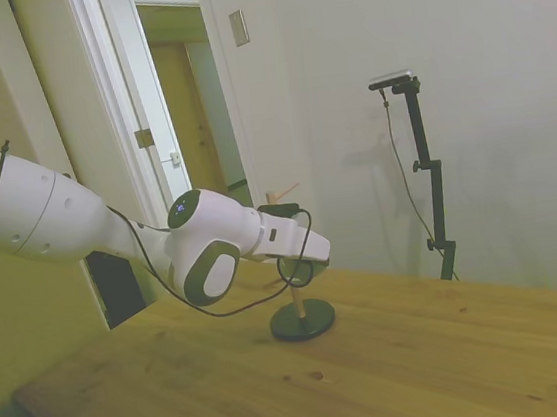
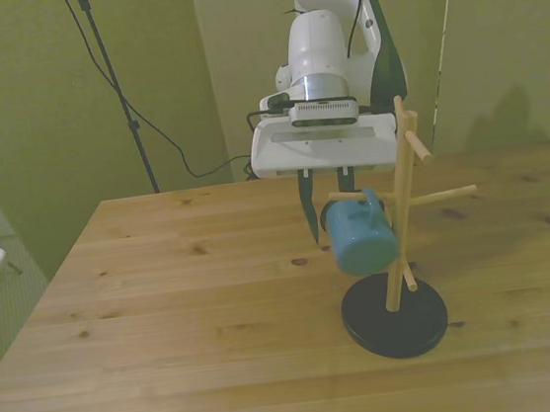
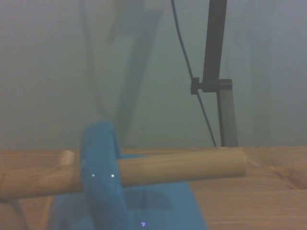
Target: Unload the mug
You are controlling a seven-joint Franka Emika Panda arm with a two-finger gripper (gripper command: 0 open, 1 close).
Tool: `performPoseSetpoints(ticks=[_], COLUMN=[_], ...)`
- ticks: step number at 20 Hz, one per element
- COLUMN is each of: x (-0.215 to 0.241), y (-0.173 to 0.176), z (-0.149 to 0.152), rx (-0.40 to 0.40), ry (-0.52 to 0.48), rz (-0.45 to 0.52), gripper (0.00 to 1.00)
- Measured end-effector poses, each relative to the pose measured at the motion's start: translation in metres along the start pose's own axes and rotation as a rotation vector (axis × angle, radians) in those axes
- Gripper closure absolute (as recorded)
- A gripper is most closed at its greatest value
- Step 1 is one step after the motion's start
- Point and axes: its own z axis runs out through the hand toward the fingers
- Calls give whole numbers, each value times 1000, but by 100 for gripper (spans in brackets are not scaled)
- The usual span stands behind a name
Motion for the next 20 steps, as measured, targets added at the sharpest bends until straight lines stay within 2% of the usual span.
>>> performPoseSetpoints(ticks=[12,20], x=[-1,1], y=[1,3], z=[-4,-23], rx=[1,15], ry=[-2,1], rz=[0,12], gripper=[100,100])
